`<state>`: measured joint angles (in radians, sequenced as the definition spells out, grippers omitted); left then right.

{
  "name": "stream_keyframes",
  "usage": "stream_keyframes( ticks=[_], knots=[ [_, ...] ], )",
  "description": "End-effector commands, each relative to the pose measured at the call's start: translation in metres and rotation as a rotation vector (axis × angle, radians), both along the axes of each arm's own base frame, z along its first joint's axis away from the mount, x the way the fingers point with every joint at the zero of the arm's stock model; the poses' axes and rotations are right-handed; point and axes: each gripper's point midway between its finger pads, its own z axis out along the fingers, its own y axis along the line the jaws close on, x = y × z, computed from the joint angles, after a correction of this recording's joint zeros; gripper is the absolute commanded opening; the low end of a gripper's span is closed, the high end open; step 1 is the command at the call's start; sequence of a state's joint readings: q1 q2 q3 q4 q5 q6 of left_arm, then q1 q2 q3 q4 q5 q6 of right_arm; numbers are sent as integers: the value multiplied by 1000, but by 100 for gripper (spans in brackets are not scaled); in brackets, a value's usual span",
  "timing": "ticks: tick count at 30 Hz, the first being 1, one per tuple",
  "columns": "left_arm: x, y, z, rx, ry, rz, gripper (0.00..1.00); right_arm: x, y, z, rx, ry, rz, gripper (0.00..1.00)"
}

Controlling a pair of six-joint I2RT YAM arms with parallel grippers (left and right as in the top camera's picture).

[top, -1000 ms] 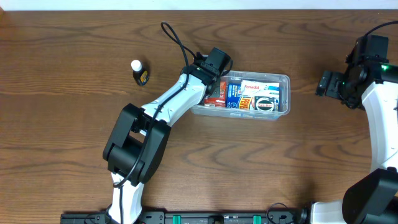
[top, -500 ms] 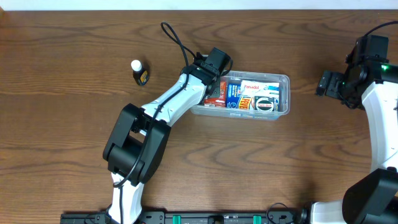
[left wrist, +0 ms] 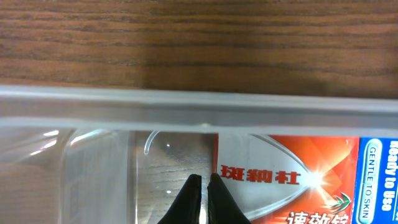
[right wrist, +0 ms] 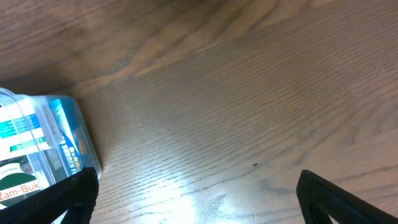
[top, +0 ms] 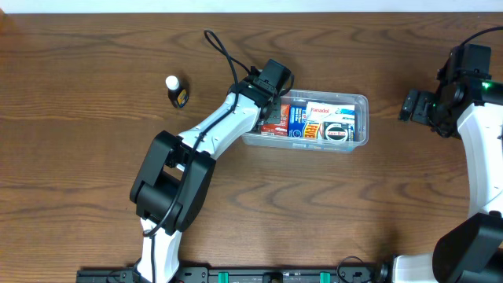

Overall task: Pack container
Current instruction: 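Press the red packet upright and open the left gripper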

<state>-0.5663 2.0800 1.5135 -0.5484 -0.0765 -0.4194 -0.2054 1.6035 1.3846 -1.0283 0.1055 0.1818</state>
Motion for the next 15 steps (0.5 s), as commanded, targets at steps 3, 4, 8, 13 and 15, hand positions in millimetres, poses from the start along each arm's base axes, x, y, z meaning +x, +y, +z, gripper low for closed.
stream_keyframes(
  ticks=[3,4,8,13,15],
  knots=[
    [0,-1,-2,22,2,-42,7,0,-2,0,-8,3,2,99],
    [2,2,3,34,-10,-35,7,0,-2,0,-8,3,2,99],
    [3,7,20,45,-42,-24,6,0,-2,0,-8,3,2,99],
    [-1,7,42,30,-65,-28,6,0,-2,0,-8,3,2,99],
    [-1,6,47,24,-74,-29,6,0,-2,0,-8,3,2,99]
  ],
)
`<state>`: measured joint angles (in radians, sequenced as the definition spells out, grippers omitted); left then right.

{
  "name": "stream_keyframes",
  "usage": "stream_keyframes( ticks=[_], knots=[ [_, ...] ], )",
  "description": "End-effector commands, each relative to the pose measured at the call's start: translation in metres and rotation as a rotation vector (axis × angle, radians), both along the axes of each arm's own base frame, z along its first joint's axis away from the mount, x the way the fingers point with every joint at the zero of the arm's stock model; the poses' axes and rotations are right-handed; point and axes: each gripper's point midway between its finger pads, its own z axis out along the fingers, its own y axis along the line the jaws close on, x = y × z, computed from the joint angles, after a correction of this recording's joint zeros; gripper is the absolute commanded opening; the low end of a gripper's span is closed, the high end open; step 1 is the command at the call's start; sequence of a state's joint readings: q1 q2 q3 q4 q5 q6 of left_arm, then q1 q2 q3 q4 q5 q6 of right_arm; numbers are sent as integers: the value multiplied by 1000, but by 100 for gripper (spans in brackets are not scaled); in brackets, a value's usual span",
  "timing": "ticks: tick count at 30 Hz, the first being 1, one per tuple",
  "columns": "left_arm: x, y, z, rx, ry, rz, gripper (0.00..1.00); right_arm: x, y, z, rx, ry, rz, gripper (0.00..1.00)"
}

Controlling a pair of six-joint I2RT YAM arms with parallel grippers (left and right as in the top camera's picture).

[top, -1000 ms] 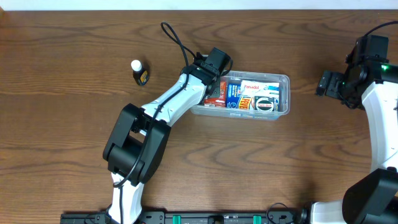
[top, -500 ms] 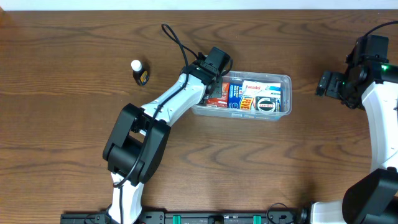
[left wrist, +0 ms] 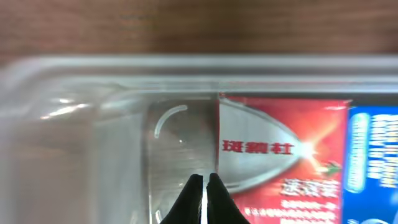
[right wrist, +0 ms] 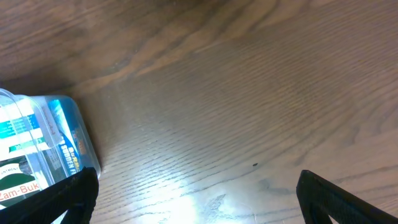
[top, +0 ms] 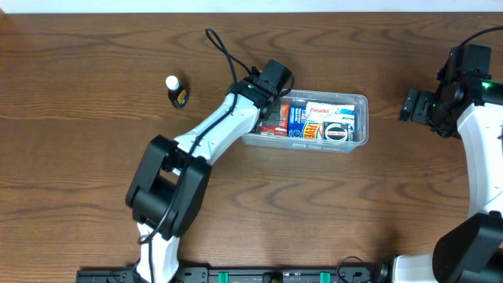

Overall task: Pack container
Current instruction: 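Press the red packet upright and open the left gripper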

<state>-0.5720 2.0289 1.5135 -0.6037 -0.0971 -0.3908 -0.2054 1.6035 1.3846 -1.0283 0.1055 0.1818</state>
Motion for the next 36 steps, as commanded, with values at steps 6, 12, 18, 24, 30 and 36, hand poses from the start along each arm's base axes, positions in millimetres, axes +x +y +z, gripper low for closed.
stream_keyframes(
  ticks=[6,12,18,24,30,36],
  knots=[
    [2,-7,29,-44,-46,-24,6,0,-2,0,-8,3,2,99],
    [-8,-24,29,-84,-22,-63,6,0,-2,0,-8,3,2,99],
    [-18,-39,26,-81,-17,-102,6,0,-2,0,-8,3,2,99],
    [-23,-40,22,-70,-12,-111,6,0,-2,0,-8,3,2,99],
    [-25,-39,8,-53,14,-111,6,0,-2,0,-8,3,2,99],
    [-26,-40,-8,-37,38,-112,6,0,-2,0,-8,3,2,99]
  ],
)
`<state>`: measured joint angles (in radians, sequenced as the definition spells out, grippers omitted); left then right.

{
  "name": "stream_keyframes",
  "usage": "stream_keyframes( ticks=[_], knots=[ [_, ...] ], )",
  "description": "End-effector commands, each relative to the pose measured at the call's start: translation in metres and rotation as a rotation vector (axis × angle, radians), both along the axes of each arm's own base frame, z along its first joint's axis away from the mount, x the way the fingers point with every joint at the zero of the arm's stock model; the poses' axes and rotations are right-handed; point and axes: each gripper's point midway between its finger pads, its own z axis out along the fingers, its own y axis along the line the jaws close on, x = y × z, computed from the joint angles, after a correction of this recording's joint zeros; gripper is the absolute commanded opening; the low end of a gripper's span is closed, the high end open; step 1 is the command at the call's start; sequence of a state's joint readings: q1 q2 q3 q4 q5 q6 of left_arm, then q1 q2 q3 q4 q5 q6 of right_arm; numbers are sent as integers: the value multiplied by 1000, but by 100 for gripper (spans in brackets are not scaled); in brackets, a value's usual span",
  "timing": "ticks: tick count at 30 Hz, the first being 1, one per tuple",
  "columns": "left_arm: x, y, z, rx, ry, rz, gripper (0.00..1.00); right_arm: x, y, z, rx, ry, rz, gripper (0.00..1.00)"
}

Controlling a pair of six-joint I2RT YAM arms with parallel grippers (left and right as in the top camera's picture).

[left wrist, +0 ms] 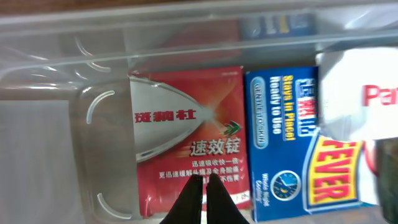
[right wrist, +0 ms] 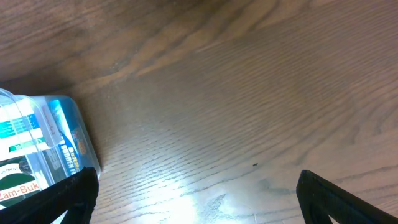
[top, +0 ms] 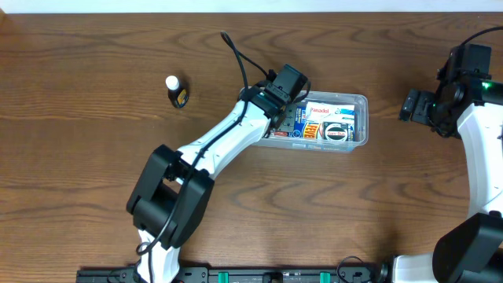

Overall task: Pack container
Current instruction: 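Press the red packet upright and open the left gripper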

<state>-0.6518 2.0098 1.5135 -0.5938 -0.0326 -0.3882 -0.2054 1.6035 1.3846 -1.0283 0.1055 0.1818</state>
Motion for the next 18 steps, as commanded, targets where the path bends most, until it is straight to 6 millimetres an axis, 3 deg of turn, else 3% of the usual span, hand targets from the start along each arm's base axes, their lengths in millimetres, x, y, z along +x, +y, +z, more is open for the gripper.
stream_keyframes(
  ticks=[1,18],
  knots=[
    [-2,3,-18,31,29,-7,6,0,-2,0,-8,3,2,99],
    [-5,5,-58,74,85,-7,6,0,-2,0,-8,3,2,99]
  ],
)
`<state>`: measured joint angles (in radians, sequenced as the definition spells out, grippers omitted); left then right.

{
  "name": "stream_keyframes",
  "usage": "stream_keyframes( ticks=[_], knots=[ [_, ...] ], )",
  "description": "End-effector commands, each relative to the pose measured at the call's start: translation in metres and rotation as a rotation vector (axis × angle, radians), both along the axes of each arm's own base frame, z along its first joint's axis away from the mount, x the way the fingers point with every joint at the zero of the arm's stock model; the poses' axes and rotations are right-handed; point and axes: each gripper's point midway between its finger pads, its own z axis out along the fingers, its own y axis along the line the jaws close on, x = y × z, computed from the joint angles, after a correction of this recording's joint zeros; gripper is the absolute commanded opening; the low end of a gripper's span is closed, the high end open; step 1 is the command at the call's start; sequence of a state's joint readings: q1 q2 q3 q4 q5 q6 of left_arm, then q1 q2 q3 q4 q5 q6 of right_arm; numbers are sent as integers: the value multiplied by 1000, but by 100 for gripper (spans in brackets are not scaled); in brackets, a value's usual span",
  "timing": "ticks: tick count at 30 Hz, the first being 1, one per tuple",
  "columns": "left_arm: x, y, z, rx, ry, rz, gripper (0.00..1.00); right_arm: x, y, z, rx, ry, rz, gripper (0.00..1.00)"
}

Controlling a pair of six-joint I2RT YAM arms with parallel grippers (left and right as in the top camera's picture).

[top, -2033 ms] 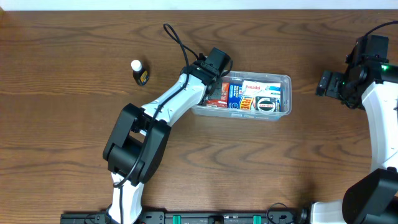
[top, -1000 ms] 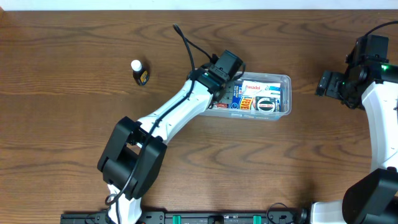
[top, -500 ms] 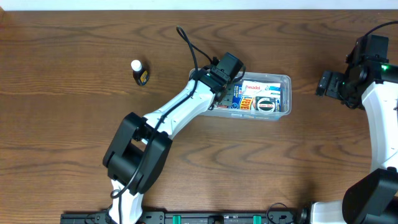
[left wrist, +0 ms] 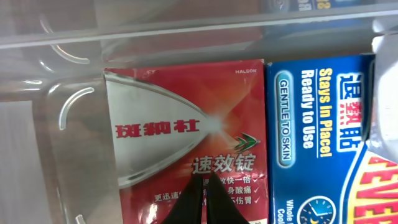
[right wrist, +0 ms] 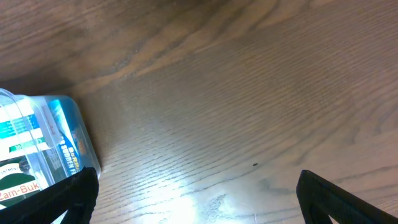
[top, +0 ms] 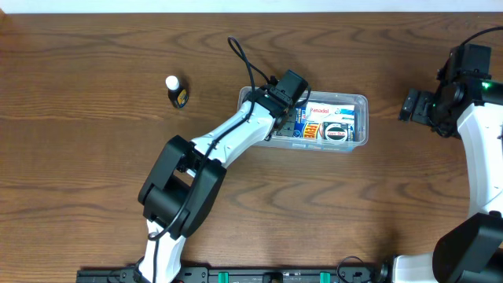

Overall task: Pack container
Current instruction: 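Press the red packet upright and open the left gripper, then raise the left gripper and move it left over the white-capped bottle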

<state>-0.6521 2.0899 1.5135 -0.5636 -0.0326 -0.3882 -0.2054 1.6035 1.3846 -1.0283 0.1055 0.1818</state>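
The clear plastic container [top: 357, 101] lies at mid-table, packed with boxes. In the left wrist view a red box with Chinese print [left wrist: 186, 124] lies beside a blue box [left wrist: 317, 137], behind the container's clear wall [left wrist: 186, 28]. My left gripper [left wrist: 204, 200] hangs shut just over the red box with nothing between its tips; from overhead it sits over the container's left part [top: 288, 93]. My right gripper [right wrist: 196, 199] stands open over bare wood, right of the container's corner [right wrist: 43, 143]. A small white-capped bottle [top: 174, 90] stands alone at the left.
The left arm [top: 228, 134] slants from the front left up to the container. The right arm [top: 479, 118] occupies the table's right edge. A black cable [top: 247, 59] loops behind the left wrist.
My left gripper, still shut, has shifted slightly right and come closer to the red box, which looks larger in its view. The container, the bottle and the right arm stayed put.
My left gripper was shut at the container's far-left rim, then over the bare left end of its floor beside the red box. Later it was over the red and blue boxes, and now sits closer above the red one. The right gripper stayed open and still.
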Motion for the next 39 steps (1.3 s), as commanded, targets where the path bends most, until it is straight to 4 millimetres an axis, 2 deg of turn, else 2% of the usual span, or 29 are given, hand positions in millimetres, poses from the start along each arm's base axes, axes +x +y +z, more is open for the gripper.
stream_keyframes(
  ticks=[1,3,6,10,12,16,20,21,22,23,24,25,26,28,30,34,36,39],
  knots=[
    [-6,6,-22,41,43,-7,6,0,-2,0,-8,3,2,99],
    [-4,4,-13,28,26,-7,6,0,-2,0,-8,3,2,99],
    [3,-1,16,-10,-26,-7,6,0,-2,0,-8,3,2,99],
    [11,-4,73,-79,-131,-17,6,0,-2,0,-8,3,2,99],
    [15,5,109,-107,-202,3,6,0,-2,0,-8,3,2,99],
    [18,47,173,-87,-334,75,6,0,-2,0,-8,3,2,99],
    [17,113,223,-7,-442,184,7,0,-2,0,-8,3,2,99],
    [16,130,233,11,-463,208,10,0,-2,0,-8,3,2,99],
    [16,147,242,27,-480,231,22,0,-2,0,-8,3,2,99],
    [16,160,248,36,-491,247,51,0,-2,0,-8,3,2,99],
    [17,172,253,46,-500,265,67,0,-2,0,-8,3,2,99],
    [17,187,257,61,-507,284,78,0,-2,0,-8,3,2,99],
    [18,200,259,75,-510,302,86,0,-2,0,-8,3,2,99],
    [20,219,257,96,-502,336,94,0,-2,0,-8,3,2,99],
    [23,230,251,107,-481,340,95,0,-2,0,-8,3,2,99],
    [33,235,228,87,-410,289,97,0,-2,0,-8,3,2,99],
    [38,240,213,102,-373,282,100,0,-2,0,-8,3,2,99],
    [47,247,189,142,-318,261,98,0,-2,0,-8,3,2,99]
  ],
)
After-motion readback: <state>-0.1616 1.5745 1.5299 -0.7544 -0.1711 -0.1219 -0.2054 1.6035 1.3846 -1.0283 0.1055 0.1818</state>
